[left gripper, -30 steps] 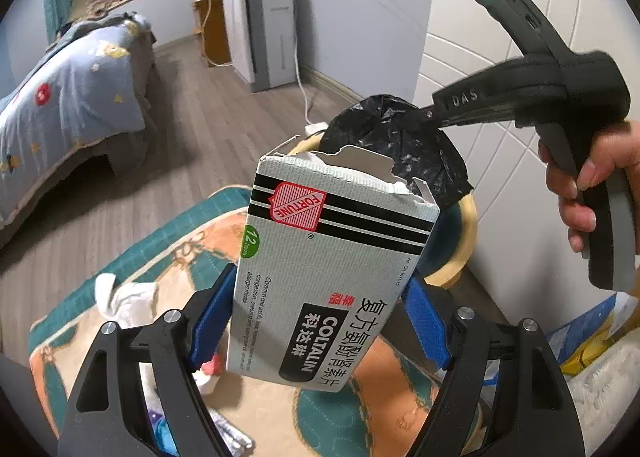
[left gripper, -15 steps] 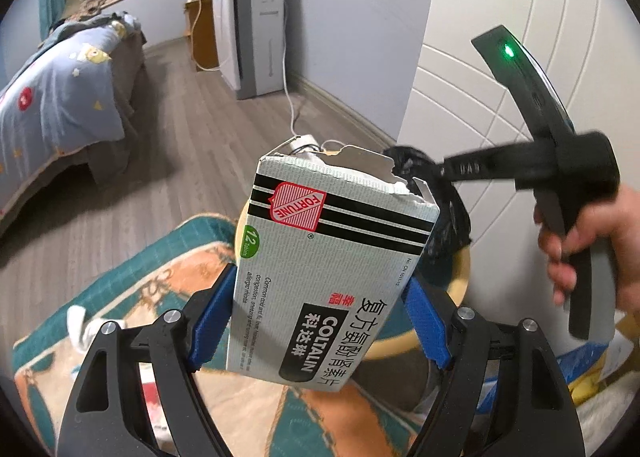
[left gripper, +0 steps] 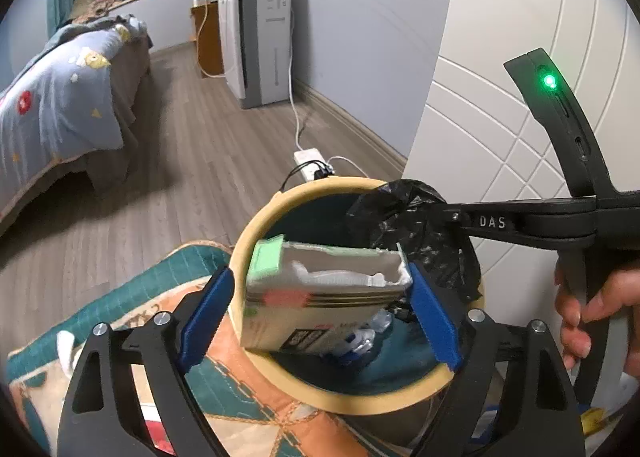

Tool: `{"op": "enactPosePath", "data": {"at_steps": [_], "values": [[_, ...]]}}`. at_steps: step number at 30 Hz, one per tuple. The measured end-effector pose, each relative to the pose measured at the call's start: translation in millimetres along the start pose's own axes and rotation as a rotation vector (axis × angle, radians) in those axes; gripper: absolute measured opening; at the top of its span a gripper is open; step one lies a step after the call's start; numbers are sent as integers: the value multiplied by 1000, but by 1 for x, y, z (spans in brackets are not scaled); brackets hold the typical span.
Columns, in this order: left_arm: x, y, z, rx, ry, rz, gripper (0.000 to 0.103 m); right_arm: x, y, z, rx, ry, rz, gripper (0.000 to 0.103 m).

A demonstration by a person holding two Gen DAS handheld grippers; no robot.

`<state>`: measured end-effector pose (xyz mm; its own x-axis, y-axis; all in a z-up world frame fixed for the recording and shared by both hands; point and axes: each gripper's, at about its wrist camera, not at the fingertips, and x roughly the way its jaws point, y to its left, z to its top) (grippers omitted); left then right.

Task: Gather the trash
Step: 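Lower the black bag into the wastebasket with the right tool while the left tool drops the box in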

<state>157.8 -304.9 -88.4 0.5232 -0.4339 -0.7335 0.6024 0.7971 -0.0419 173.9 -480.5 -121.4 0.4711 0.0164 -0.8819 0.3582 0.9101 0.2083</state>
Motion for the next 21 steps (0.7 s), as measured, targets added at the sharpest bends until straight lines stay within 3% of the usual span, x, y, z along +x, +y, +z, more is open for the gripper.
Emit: {"op": "enactPosePath", "data": {"at_steps": [15,20,21], "values": [[-4,18,-3,-47,-1,23,95,1,-1,1,19,6,15,4],[-5,27,-7,-64,6,42,95,1,3,1,16,6,19,6],[-6,28,-7,-63,8,46,95,0,5,1,13,5,20,10]]}}
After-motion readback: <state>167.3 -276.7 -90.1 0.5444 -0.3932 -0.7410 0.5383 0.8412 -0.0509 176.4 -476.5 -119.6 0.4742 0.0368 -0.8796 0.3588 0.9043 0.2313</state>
